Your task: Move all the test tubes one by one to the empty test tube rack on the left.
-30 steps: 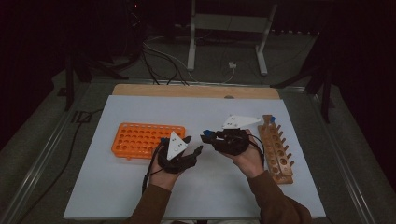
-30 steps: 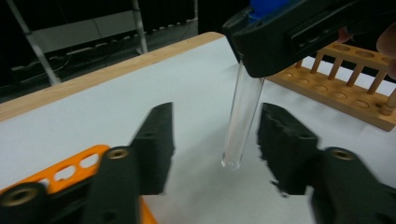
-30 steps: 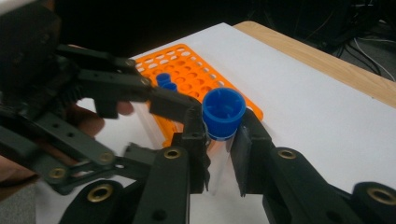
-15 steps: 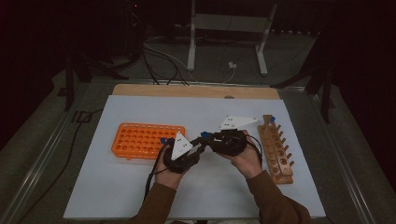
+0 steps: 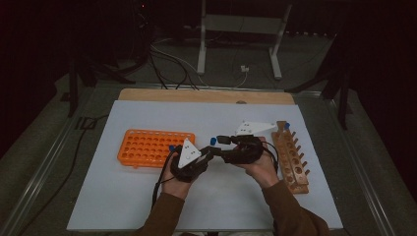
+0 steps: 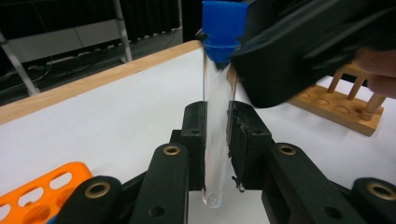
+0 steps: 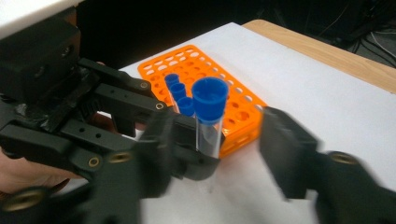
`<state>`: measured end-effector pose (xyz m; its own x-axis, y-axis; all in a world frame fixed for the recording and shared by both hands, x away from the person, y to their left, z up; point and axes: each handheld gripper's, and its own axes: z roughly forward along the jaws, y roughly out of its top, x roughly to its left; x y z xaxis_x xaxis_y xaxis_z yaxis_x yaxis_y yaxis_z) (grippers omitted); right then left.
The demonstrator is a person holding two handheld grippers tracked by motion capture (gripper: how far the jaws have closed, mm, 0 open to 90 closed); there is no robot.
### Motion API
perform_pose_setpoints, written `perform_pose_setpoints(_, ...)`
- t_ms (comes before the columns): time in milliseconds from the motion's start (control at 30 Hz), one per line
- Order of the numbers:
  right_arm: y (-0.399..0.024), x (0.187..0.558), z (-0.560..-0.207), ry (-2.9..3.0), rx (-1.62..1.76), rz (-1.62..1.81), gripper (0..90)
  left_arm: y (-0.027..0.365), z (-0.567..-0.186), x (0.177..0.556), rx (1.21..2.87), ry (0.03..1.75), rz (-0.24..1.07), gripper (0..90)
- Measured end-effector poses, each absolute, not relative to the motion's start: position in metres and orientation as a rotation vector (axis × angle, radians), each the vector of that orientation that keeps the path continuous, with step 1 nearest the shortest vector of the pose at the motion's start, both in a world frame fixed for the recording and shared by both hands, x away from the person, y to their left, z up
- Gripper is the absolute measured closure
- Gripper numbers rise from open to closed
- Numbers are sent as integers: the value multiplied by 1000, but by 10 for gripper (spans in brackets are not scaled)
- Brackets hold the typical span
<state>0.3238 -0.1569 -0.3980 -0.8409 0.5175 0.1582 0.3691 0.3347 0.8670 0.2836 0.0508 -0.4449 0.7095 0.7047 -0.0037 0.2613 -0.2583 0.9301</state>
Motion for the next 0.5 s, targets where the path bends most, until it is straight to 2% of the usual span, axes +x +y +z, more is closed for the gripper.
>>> perform_pose_setpoints(200, -168, 323, -396, 2380, 866, 1525, 142, 54, -445, 285, 1824, 778, 501, 779)
perform_pose_setpoints(333, -175, 323, -396, 2353, 882, 1517, 42, 58, -445, 285, 1815, 791, 497, 780)
perform_pose_setpoints(500, -185, 322, -399, 2332, 892, 1510, 4, 62, -444, 285, 1805, 803, 490, 780)
